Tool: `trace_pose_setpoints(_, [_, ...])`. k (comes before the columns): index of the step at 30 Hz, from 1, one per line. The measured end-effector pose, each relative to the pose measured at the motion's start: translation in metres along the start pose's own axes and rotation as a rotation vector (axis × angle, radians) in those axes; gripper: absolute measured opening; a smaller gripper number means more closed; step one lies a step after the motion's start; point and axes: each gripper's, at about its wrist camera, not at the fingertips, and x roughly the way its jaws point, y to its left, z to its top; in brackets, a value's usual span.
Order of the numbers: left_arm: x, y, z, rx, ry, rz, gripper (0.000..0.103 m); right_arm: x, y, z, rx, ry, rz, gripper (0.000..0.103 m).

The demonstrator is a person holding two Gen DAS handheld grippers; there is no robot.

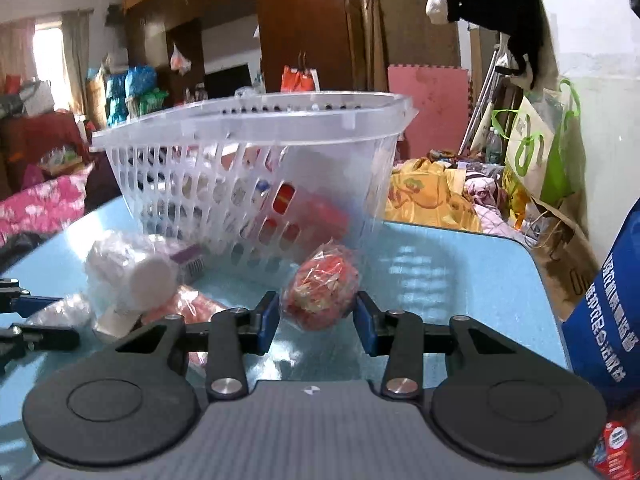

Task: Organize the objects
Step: 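Grasp the clear bag left while right grasps the red bagged ball, then carry both bags over the white basket and release them inside, then grasp the clear-wrapped white roll left while right grasps the red-wrapped packet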

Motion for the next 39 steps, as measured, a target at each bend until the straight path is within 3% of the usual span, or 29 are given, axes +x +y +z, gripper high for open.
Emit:
trace_pose_setpoints(6, [-0.013, 0.004, -0.004, -0.022, -0.085, -0.035, 0.046, -0.012, -0.005, -0.001, 0.029, -0.052, 0.02, 0.044])
trace_pose_setpoints(10, [-0.022, 0.01, -0.005, -0.051, -0.149, -0.055, 0.046, -0.027, 0.004, -0.005, 0.003, -0.127, 0.009, 0.044])
trace_pose_setpoints(13, [-0.039, 0.014, 0.001, -0.061, -0.21, -0.073, 0.046, -0.051, 0.012, -0.006, 0.005, -0.193, 0.047, 0.044])
trace_pose_setpoints(15, [-0.051, 0.012, 0.016, -0.049, -0.257, -0.07, 0.046, -0.071, 0.02, 0.004, -0.004, -0.247, 0.074, 0.044])
trace_pose_setpoints(19, [-0.051, 0.014, 0.078, -0.054, -0.296, -0.076, 0.046, -0.09, 0.044, 0.053, -0.079, -0.324, 0.065, 0.044])
trace_pose_setpoints(23, [-0.016, 0.02, 0.142, -0.081, -0.294, -0.028, 0.046, -0.054, 0.055, 0.112, -0.143, -0.275, 0.104, 0.045])
trace_pose_setpoints(28, [0.047, 0.038, 0.171, -0.158, -0.152, 0.002, 0.047, 0.016, 0.053, 0.144, -0.161, -0.138, 0.069, 0.046])
trace_pose_setpoints(29, [0.058, 0.039, 0.172, -0.155, -0.124, -0.004, 0.053, 0.023, 0.054, 0.143, -0.165, -0.134, 0.063, 0.049])
trace_pose_setpoints(31, [0.067, 0.041, 0.17, -0.158, -0.104, 0.005, 0.064, 0.028, 0.055, 0.14, -0.158, -0.131, 0.057, 0.084])
trace_pose_setpoints(33, [0.056, 0.039, 0.163, -0.138, -0.135, 0.026, 0.07, 0.018, 0.055, 0.131, -0.152, -0.165, 0.068, 0.088])
trace_pose_setpoints(36, [0.022, 0.03, 0.148, -0.116, -0.209, 0.063, 0.077, -0.013, 0.046, 0.114, -0.133, -0.217, 0.093, 0.103])
trace_pose_setpoints(39, [-0.01, 0.01, 0.119, -0.067, -0.267, 0.066, 0.095, -0.041, 0.032, 0.085, -0.117, -0.258, 0.13, 0.103])
